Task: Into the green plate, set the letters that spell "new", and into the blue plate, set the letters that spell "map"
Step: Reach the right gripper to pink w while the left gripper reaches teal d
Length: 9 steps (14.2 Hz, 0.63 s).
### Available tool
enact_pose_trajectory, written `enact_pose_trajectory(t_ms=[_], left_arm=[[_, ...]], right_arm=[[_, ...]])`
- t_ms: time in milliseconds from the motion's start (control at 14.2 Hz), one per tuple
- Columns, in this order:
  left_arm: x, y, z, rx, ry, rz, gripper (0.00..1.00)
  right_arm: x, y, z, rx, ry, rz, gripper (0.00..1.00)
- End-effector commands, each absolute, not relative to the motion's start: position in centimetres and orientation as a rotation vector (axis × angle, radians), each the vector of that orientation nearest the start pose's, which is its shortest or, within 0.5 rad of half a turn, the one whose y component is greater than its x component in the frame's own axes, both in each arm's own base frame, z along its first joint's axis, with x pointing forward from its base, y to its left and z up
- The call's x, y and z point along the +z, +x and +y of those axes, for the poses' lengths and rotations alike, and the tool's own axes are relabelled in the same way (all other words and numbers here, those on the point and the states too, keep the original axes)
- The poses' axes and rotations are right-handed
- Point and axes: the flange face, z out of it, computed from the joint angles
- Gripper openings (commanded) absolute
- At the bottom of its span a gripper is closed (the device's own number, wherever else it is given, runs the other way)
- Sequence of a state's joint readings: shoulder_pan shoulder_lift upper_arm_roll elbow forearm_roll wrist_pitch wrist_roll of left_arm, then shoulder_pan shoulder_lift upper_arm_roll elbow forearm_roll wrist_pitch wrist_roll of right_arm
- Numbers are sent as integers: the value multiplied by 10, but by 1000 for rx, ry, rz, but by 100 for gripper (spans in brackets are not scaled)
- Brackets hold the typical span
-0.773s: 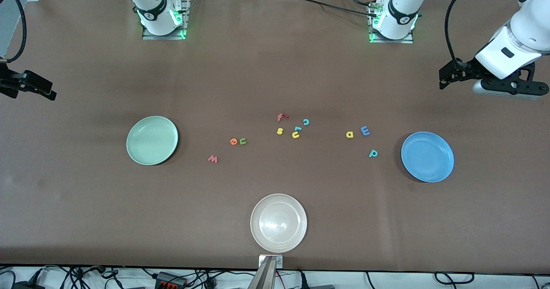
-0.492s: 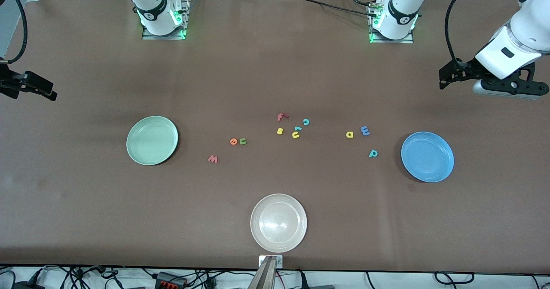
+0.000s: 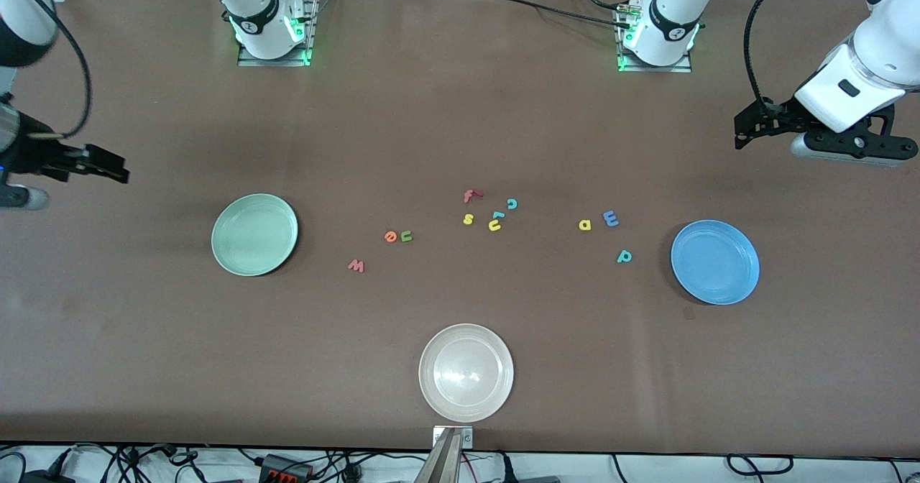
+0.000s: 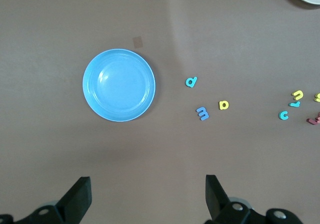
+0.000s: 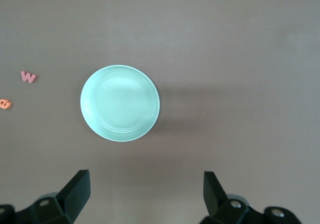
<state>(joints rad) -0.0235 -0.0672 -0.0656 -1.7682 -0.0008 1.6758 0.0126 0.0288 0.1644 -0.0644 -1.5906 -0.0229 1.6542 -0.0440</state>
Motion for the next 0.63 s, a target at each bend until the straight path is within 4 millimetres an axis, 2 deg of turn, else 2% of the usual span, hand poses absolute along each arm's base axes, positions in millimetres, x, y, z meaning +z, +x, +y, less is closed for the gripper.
enact_pose_trajectory(t_ms=[0, 140, 211, 351, 421, 562], left_arm=[[563, 547, -52, 103, -3126, 183, 100], [524, 562, -58, 213, -3122, 198, 100], [501, 568, -72, 273, -3114, 233, 100], [460, 588, -99, 358, -3098, 286, 100], [439, 600, -103, 397, -3094, 290, 100], [405, 620, -104, 451, -3095, 283, 100]], right_arm=[[477, 620, 21, 262, -3163, -108, 100], [445, 629, 70, 275, -3163, -231, 100], [425, 634, 94, 269, -3165, -290, 100], [403, 638, 134, 249, -3164, -376, 100], [388, 638, 151, 261, -3175, -353, 100], [352, 641, 159, 318, -3178, -346, 100]])
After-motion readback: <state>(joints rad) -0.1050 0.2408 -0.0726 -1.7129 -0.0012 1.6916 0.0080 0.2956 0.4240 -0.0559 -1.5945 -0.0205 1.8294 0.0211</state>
